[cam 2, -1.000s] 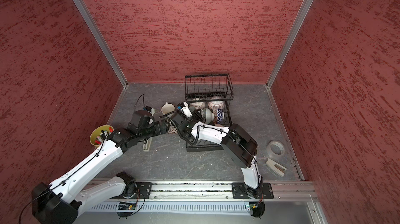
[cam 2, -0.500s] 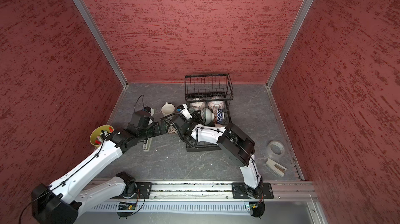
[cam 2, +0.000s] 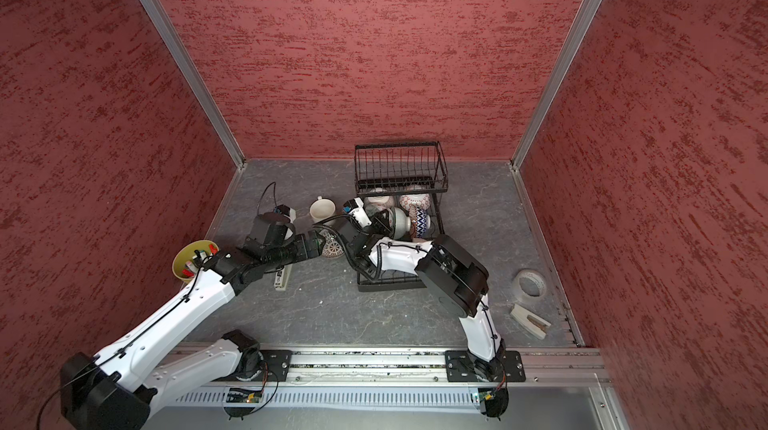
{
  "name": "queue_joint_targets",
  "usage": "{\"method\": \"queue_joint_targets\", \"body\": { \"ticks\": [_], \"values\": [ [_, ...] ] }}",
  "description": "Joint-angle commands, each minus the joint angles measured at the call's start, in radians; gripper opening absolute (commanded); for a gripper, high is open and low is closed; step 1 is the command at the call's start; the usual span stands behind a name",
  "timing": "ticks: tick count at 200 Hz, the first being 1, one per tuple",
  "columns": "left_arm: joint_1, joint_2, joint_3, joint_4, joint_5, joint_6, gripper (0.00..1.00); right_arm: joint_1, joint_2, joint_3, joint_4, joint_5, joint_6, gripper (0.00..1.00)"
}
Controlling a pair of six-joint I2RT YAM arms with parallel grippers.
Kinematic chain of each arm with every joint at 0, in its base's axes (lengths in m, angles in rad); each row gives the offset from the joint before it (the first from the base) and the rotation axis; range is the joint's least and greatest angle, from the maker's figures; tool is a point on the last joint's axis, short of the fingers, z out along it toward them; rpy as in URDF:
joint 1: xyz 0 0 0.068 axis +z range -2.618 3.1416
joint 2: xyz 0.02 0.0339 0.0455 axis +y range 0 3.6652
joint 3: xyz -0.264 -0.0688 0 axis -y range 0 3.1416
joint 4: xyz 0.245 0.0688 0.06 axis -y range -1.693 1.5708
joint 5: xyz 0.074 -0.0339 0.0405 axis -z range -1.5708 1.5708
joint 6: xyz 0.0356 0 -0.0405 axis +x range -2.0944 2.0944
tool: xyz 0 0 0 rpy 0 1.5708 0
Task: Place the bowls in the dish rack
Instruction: 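Lower the green-patterned bowl on edge into the rack beside the grey bowl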
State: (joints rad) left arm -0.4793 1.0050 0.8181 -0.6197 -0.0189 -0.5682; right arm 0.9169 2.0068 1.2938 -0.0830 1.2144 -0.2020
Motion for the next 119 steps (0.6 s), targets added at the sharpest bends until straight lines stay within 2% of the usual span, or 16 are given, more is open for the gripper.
{"method": "queue_joint_targets", "body": {
  "ticks": [1,45,119],
  "values": [
    [0.007,-0.013,-0.003,0.008,0.012,0.001,1.00,-0.009,0.015,-0.007,0.102,0.045,-0.052,0.00],
    [0.007,-0.009,-0.005,0.008,0.014,0.001,1.00,-0.015,0.048,-0.006,0.163,0.054,-0.116,0.00],
    [0.009,-0.009,-0.006,0.009,0.014,0.001,1.00,-0.023,0.069,-0.008,0.185,0.055,-0.136,0.00]
  ]
}}
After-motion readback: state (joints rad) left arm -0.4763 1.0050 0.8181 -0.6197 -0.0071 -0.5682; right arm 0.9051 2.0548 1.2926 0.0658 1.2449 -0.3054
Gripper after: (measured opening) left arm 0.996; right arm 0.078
